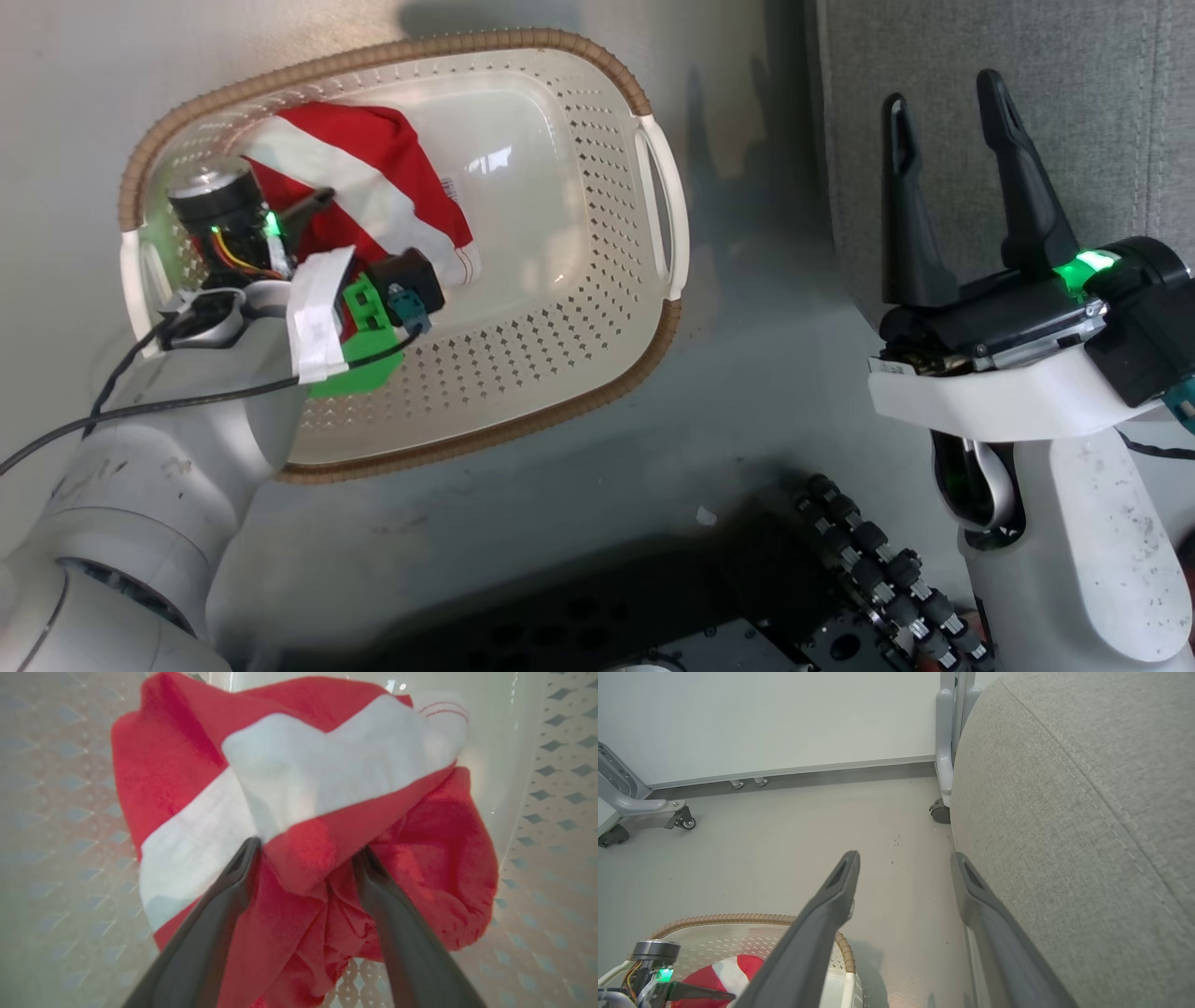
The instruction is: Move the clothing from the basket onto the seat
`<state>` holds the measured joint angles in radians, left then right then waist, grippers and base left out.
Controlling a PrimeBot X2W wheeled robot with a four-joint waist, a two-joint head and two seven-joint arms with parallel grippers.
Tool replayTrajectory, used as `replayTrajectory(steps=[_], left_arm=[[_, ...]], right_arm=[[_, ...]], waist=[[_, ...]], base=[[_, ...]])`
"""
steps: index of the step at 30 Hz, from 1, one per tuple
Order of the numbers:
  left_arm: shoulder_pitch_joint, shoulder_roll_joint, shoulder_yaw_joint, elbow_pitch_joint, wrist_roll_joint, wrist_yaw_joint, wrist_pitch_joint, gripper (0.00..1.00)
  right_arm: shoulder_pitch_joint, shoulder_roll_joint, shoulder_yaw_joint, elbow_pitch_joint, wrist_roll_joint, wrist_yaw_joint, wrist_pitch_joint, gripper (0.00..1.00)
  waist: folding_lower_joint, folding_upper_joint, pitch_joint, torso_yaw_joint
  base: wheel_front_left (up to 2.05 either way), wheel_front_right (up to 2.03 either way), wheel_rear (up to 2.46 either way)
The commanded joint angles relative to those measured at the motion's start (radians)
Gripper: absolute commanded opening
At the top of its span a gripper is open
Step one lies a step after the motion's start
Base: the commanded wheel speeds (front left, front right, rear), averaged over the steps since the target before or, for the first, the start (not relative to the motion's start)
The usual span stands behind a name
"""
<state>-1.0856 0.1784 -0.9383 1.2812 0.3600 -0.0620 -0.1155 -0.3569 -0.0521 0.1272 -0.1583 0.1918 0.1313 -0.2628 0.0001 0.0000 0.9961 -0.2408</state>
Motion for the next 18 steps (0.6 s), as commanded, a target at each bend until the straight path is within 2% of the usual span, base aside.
replayTrajectory(steps=[1, 3, 4, 11, 18], left_arm=[[-0.022, 0.012, -0.002, 0.003, 0.001, 0.007, 0.017, 1.0], [-0.031, 0.022, -0.009, 0.004, 0.005, 0.031, 0.013, 1.0], [-0.033, 0.024, -0.01, 0.004, 0.005, 0.037, 0.011, 0.0], [-0.022, 0.033, -0.011, 0.006, -0.021, 0.045, -0.009, 0.0], [0.029, -0.016, 0.02, 0.006, -0.085, 0.075, -0.075, 0.0]], right_arm=[[-0.023, 0.001, 0.0, -0.011, 0.007, -0.001, -0.003, 1.0], [-0.022, 0.001, -0.001, -0.015, 0.013, -0.001, -0.003, 1.0], [-0.024, 0.001, 0.0, -0.017, 0.016, -0.001, -0.003, 1.0], [-0.03, 0.001, 0.007, 0.005, 0.032, -0.001, -0.003, 1.0], [-0.012, 0.001, 0.029, 0.036, 0.008, -0.001, -0.003, 1.0]], waist=[[-0.0001, 0.0, 0.03, -0.012], [-0.0001, 0.0, 0.037, -0.015], [-0.0001, 0.0, 0.04, -0.017], [-0.0001, 0.0, 0.022, -0.029], [-0.0001, 0.0, -0.076, -0.006]], base=[[0.0, 0.0, 0.0], [0.0, 0.0, 0.0], [0.0, 0.0, 0.0], [0.0, 0.0, 0.0], [0.0, 0.0, 0.0]])
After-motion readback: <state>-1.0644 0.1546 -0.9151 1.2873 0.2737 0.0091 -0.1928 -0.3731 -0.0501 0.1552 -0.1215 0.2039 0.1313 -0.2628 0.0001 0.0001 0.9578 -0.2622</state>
